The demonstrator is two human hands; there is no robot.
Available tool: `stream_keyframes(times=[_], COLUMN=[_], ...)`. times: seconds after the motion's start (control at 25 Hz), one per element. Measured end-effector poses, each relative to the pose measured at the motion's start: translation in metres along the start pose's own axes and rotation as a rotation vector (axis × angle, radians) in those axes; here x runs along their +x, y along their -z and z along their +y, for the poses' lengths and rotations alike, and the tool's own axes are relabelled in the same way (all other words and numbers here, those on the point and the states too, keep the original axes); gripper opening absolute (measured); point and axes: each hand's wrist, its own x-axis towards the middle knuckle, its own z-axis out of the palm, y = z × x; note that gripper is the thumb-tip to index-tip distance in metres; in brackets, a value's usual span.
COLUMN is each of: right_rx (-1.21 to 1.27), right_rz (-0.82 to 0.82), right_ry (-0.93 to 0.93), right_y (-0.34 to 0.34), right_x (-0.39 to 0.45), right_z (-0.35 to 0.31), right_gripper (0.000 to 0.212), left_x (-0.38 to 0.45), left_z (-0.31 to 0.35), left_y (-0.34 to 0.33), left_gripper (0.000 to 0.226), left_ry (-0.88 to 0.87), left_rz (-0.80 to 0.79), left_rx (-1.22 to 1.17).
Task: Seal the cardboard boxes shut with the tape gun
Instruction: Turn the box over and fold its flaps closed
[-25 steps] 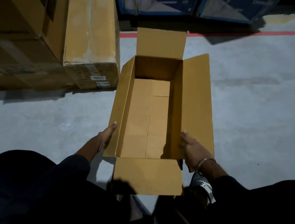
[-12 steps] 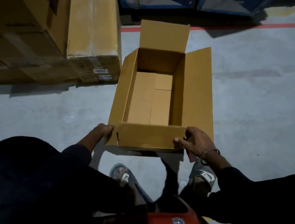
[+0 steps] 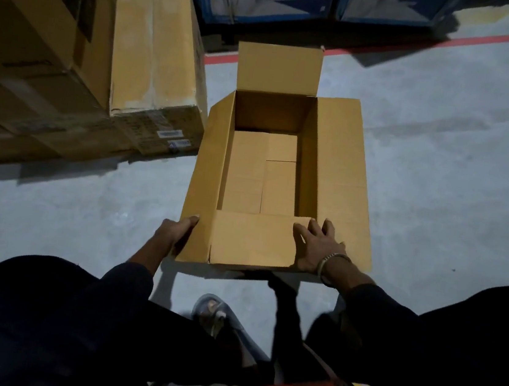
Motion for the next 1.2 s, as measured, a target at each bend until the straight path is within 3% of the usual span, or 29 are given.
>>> stream_keyframes(times=[0.08, 0.2, 0.36, 0.56, 0.68, 0.8, 0.88, 1.04, 1.2], right_rx=[-0.035, 0.017, 0.098, 0.046, 0.083, 0.168, 0.259, 0.549, 0.919], right_rz=[-0.035, -0.008, 0.075, 0.133, 0.166, 0.237, 0.261, 0.301, 0.500], right_ry=[-0.064, -0.084, -0.035, -0.062, -0.060, -0.063, -0.090, -0.099, -0.168], right_y=[-0.001, -0.012, -0.008, 0.010, 0.044, 0.091, 0.126, 0.210, 0.280], right_x=[0.002, 0.002, -0.005, 0.006, 0.032, 0.072, 0.112, 0.201, 0.273], right_z=[0.001, 0.007, 0.002, -0.015, -0.019, -0.018, -0.021, -0.019, -0.025], right_gripper=[0.094, 0.084, 0.086, 0.078, 0.074, 0.071, 0.073, 0.071, 0.071], left_x=[0.010, -0.040, -0.084, -0.099, -0.075, -0.052, -0.032, -0.008, 0.000], left_z=[-0.002, 0.024, 0.054, 0.091, 0.107, 0.126, 0.144, 0.174, 0.183], left_y=[0.008, 0.024, 0.035, 0.037, 0.059, 0.068, 0.074, 0.093, 0.096], left_gripper=[0.106, 0.099, 0.064, 0.036, 0.037, 0.035, 0.031, 0.046, 0.064], left_ry=[-0.048, -0.097, -0.257, -0.289, -0.295, -0.294, -0.365, -0.452, -0.429], left_rz=[0.060, 0.199, 0.390, 0.244, 0.199, 0.109, 0.142, 0.174, 0.118], left_rx=[0.044, 0.170, 0.475, 0.908, 0.940, 0.744, 0.811, 0.930, 0.995])
